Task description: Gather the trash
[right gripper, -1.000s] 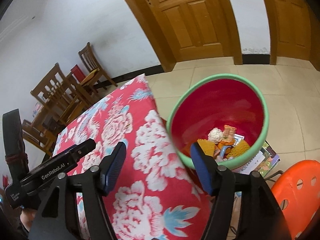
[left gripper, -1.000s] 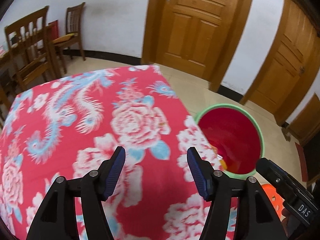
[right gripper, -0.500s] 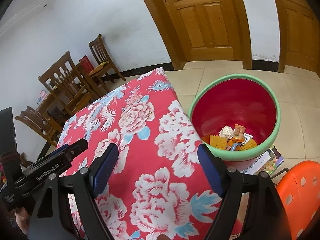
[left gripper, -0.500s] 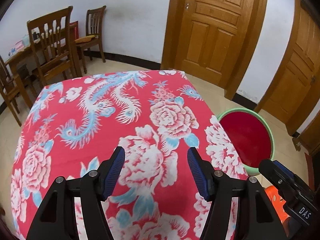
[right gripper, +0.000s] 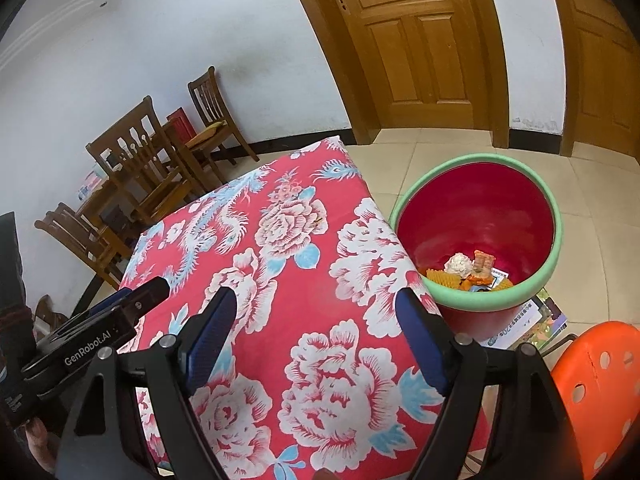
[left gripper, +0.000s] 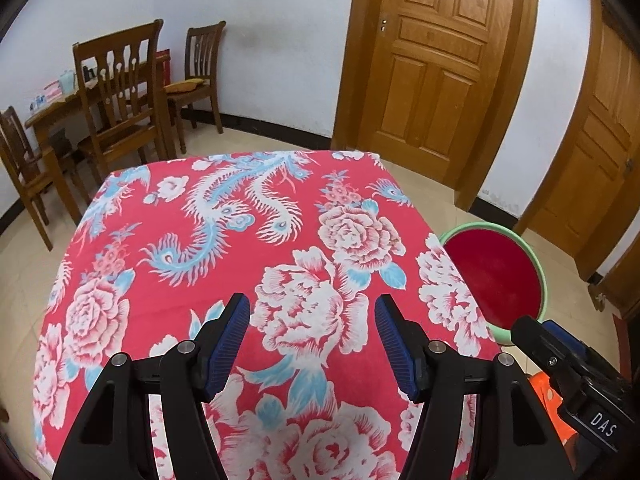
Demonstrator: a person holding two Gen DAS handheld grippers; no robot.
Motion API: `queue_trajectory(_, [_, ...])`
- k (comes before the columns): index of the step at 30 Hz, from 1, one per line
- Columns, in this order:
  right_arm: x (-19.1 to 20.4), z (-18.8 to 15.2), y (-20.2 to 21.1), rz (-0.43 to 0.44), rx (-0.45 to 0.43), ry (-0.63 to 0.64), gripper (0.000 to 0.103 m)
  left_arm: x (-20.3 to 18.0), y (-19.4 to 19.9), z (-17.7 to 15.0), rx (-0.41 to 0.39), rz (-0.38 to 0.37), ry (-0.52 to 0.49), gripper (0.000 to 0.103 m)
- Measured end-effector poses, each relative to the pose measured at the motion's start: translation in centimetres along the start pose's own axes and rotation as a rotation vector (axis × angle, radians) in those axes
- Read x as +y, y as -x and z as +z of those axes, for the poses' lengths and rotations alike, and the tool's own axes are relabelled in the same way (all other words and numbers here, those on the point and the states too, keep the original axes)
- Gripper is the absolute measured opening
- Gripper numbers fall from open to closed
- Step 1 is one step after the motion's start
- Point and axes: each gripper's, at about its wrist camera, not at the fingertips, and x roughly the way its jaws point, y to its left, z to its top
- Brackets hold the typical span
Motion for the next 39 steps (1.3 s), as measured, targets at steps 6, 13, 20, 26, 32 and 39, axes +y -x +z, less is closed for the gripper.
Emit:
queue_trajectory(6, [0.2, -0.2, 0.6, 0.001, -0.008, 0.004, 0.082, 0.2, 0.7, -0.2, -0.012, 0.007, 0.008, 0.066])
queue_trajectory(13, [0.5, -0.3, 1.1, 0.003, -0.019, 0.009, 0.082, 0.4, 1.2, -0.2, -0.022, 0.012, 0.014, 0.066])
queue_trajectory(20, [0.5, -0.3, 1.1, 0.004, -0.02, 0.009, 0.082, 0.3, 1.6, -0.3, -0.032, 0.011, 0.012, 0.066])
queue_trajectory(26, [0.5, -0.3, 1.2, 0.004, -0.02, 0.009, 0.082, 0.3, 1.7, -0.3, -0.033, 0.011, 0.012, 0.066])
queue_trajectory(32, [0.5, -0.3, 1.2, 0.004, -0.019, 0.009, 0.082, 0.3, 1.8, -0.3, -0.034, 0.012, 0.012, 0.066])
queue_trajectory(39, [0.4, -0.3, 1.2, 0.004, -0.02, 0.009, 0.082, 0.3, 1.7, -0.3, -0.034, 0.01, 0.012, 0.066])
